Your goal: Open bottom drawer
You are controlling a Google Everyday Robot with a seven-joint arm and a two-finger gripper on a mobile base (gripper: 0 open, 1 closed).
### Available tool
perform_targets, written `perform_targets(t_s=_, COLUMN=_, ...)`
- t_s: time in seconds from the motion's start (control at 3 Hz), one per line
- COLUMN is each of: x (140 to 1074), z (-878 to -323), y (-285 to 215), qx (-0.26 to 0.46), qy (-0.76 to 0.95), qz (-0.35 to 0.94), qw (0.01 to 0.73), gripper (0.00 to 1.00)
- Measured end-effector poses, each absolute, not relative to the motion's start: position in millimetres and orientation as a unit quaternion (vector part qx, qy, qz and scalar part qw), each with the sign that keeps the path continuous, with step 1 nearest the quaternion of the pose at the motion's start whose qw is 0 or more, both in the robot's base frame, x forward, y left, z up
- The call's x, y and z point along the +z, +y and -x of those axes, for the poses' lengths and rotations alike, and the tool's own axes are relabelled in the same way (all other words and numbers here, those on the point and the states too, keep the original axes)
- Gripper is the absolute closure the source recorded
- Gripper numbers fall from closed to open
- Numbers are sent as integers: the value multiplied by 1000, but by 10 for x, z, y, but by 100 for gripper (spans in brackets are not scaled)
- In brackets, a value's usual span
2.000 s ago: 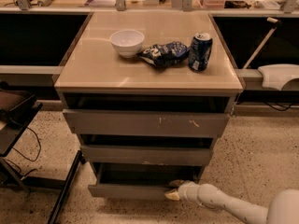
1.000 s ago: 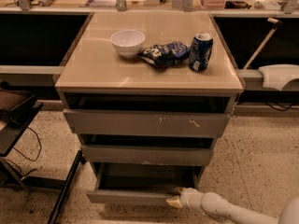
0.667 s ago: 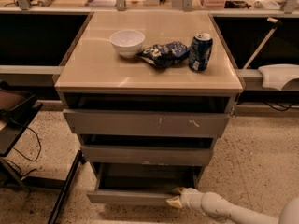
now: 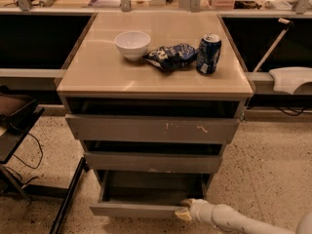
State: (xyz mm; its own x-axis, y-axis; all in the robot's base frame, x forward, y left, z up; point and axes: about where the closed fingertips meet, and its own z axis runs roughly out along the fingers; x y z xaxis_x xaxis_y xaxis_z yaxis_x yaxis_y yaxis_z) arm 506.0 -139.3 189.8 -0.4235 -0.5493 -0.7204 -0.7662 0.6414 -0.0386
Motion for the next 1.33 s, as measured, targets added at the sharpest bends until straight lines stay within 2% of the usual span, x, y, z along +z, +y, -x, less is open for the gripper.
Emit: perform_targets(t_s=1.33, x=1889, z=-4685, y=-1486, qx=159, qy=836, qz=392, qw=350, gripper=100)
